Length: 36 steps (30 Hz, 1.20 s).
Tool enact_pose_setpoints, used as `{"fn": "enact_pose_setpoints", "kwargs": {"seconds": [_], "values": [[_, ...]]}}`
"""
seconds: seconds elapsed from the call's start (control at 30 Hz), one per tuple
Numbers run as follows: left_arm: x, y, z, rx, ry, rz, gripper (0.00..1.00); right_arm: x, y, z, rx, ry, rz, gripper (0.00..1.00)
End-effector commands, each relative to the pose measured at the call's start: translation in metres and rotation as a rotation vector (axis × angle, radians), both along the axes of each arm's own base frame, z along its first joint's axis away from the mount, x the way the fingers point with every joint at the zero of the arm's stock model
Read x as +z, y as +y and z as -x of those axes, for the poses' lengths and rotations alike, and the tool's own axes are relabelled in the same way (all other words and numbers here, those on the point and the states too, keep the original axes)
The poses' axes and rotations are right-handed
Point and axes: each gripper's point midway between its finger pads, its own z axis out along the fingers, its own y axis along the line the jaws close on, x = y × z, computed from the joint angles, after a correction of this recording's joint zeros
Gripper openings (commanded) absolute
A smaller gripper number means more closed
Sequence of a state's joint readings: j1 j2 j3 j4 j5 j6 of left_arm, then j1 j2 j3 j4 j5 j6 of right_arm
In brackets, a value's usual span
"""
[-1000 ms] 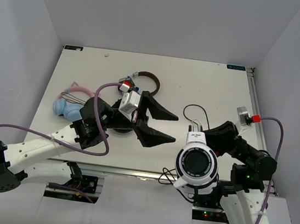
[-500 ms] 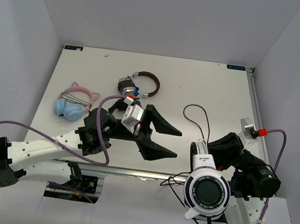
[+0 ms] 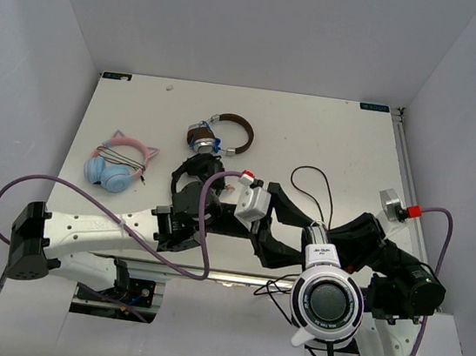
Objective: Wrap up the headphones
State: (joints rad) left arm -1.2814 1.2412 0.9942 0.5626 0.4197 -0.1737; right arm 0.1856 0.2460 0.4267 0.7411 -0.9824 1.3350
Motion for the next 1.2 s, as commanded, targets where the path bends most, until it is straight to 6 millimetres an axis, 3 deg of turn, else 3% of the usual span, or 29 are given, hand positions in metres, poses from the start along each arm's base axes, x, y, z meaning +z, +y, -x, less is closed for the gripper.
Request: {"fn": "enact_pose_setpoints", "kwargs": {"seconds": [0.0, 0.2, 0.5, 0.57, 0.6, 0.73, 0.8, 0.83, 0.93, 1.07, 1.17], "values": [[0.029, -0.002, 0.000, 0.029, -0.054, 0.080, 0.70, 0.010, -0.002, 0.002, -0.018, 0.026, -0.036, 0.08], [0.032, -0.006, 0.005, 0.025, -0.064, 0.092, 0.54, 0.008, -0.003, 0.000, -0.028, 0.034, -0.035, 0.08], [0.037, -0.001, 0.011, 0.020, -0.073, 0.113, 0.19, 0.000, -0.002, -0.008, -0.057, 0.060, -0.011, 0.08], [0.038, 0.001, 0.012, 0.016, -0.068, 0.114, 0.03, -0.002, -0.002, -0.011, -0.062, 0.065, -0.011, 0.08], [0.038, 0.002, 0.012, 0.015, -0.063, 0.116, 0.00, -0.002, -0.002, -0.011, -0.064, 0.065, -0.011, 0.08], [0.036, 0.007, 0.010, 0.034, -0.052, 0.121, 0.00, -0.005, -0.002, -0.018, -0.091, 0.081, -0.002, 0.31], [0.032, 0.011, 0.001, 0.088, -0.032, 0.113, 0.00, -0.006, -0.002, -0.022, -0.113, 0.076, 0.005, 0.58], [0.029, 0.015, -0.001, 0.107, -0.022, 0.107, 0.00, -0.006, -0.002, -0.024, -0.121, 0.084, 0.007, 0.67], [0.018, 0.022, -0.023, 0.233, 0.013, 0.067, 0.00, -0.014, -0.004, -0.041, -0.212, 0.078, 0.060, 0.78], [-0.019, 0.043, -0.064, 0.483, 0.077, -0.107, 0.00, -0.032, -0.019, -0.076, -0.438, 0.152, 0.166, 0.85], [-0.051, 0.067, -0.098, 0.707, 0.110, -0.251, 0.00, -0.034, -0.034, -0.097, -0.588, 0.166, 0.212, 0.86]]}}
